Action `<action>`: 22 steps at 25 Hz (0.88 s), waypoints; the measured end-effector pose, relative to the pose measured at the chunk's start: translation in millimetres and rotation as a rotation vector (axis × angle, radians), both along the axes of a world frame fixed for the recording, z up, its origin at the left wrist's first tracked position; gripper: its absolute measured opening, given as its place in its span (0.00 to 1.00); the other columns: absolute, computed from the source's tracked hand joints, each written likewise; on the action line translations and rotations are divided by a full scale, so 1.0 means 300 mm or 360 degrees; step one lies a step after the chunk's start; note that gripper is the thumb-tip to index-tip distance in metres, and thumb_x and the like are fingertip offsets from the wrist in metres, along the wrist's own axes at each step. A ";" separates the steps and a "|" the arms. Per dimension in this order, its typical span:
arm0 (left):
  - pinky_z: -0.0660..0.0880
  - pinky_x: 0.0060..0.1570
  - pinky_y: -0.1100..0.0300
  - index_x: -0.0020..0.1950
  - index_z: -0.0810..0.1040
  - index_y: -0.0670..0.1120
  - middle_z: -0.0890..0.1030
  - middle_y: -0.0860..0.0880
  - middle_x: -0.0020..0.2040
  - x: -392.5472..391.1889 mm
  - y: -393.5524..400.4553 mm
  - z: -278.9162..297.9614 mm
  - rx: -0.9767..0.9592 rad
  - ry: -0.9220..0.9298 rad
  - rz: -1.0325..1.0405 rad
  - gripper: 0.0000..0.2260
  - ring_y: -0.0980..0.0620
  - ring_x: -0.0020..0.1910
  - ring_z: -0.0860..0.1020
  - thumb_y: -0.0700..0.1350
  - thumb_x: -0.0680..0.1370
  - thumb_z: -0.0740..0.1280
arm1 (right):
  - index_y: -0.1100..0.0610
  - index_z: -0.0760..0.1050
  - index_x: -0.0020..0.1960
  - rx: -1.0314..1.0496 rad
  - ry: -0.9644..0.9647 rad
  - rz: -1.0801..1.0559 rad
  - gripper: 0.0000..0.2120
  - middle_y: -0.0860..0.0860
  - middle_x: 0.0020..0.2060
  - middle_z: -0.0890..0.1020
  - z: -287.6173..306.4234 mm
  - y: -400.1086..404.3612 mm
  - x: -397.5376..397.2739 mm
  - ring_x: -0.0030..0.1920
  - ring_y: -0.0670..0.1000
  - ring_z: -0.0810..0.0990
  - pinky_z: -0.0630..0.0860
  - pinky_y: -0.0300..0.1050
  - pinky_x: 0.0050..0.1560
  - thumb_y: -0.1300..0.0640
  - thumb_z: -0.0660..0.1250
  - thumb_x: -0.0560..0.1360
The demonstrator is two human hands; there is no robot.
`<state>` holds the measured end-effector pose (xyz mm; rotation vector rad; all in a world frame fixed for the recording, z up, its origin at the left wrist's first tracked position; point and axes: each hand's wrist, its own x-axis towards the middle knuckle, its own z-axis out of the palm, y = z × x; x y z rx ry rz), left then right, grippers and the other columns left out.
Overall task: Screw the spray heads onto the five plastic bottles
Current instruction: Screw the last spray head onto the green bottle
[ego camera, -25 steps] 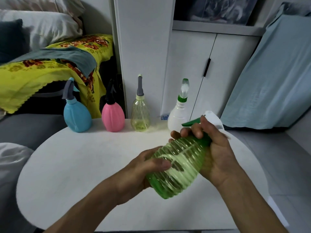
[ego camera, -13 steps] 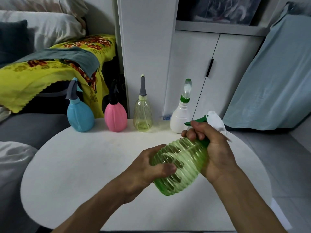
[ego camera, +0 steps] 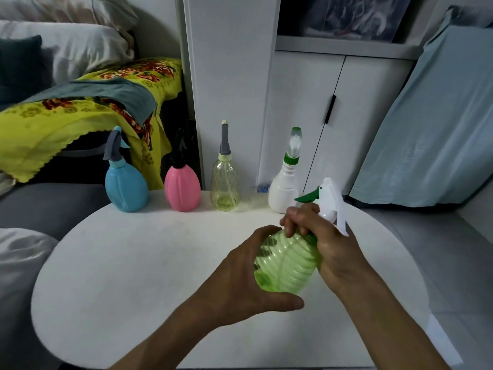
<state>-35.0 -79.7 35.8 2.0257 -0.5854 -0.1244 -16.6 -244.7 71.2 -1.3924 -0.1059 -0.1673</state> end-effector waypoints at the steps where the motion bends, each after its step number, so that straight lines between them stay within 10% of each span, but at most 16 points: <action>1: 0.77 0.49 0.66 0.62 0.63 0.70 0.77 0.67 0.56 -0.004 -0.008 -0.012 0.0028 -0.0041 0.0050 0.38 0.65 0.54 0.78 0.62 0.59 0.80 | 0.52 0.74 0.24 -0.0084 -0.0020 -0.0030 0.16 0.53 0.26 0.80 -0.003 0.012 -0.002 0.34 0.52 0.79 0.79 0.49 0.45 0.59 0.71 0.70; 9: 0.79 0.47 0.58 0.63 0.66 0.61 0.81 0.63 0.52 -0.036 -0.037 -0.072 -0.0020 -0.0218 0.0312 0.36 0.61 0.49 0.80 0.62 0.59 0.78 | 0.52 0.77 0.25 -0.0217 0.0094 -0.0332 0.15 0.50 0.25 0.82 -0.016 0.060 0.001 0.30 0.48 0.81 0.79 0.47 0.42 0.54 0.73 0.69; 12: 0.79 0.46 0.64 0.63 0.64 0.62 0.81 0.64 0.50 -0.013 -0.028 -0.062 -0.0126 -0.0159 0.0419 0.38 0.66 0.47 0.81 0.61 0.58 0.79 | 0.52 0.82 0.41 -0.0258 0.0246 -0.0088 0.10 0.51 0.36 0.87 -0.023 0.050 0.003 0.39 0.49 0.86 0.80 0.40 0.40 0.48 0.79 0.65; 15: 0.82 0.45 0.60 0.63 0.62 0.59 0.81 0.65 0.51 0.038 -0.007 -0.040 -0.0276 -0.0131 0.0484 0.40 0.64 0.47 0.82 0.58 0.58 0.80 | 0.47 0.75 0.58 -0.0374 0.0311 0.0248 0.29 0.44 0.48 0.86 -0.047 0.068 -0.008 0.49 0.45 0.85 0.80 0.36 0.45 0.50 0.83 0.61; 22: 0.66 0.68 0.61 0.73 0.59 0.63 0.63 0.72 0.67 0.066 -0.015 -0.072 -0.0171 -0.0024 0.0348 0.38 0.68 0.68 0.64 0.61 0.68 0.75 | 0.46 0.70 0.56 -0.0648 -0.0010 -0.0726 0.33 0.41 0.48 0.79 0.007 -0.153 0.129 0.43 0.35 0.80 0.74 0.32 0.39 0.51 0.83 0.57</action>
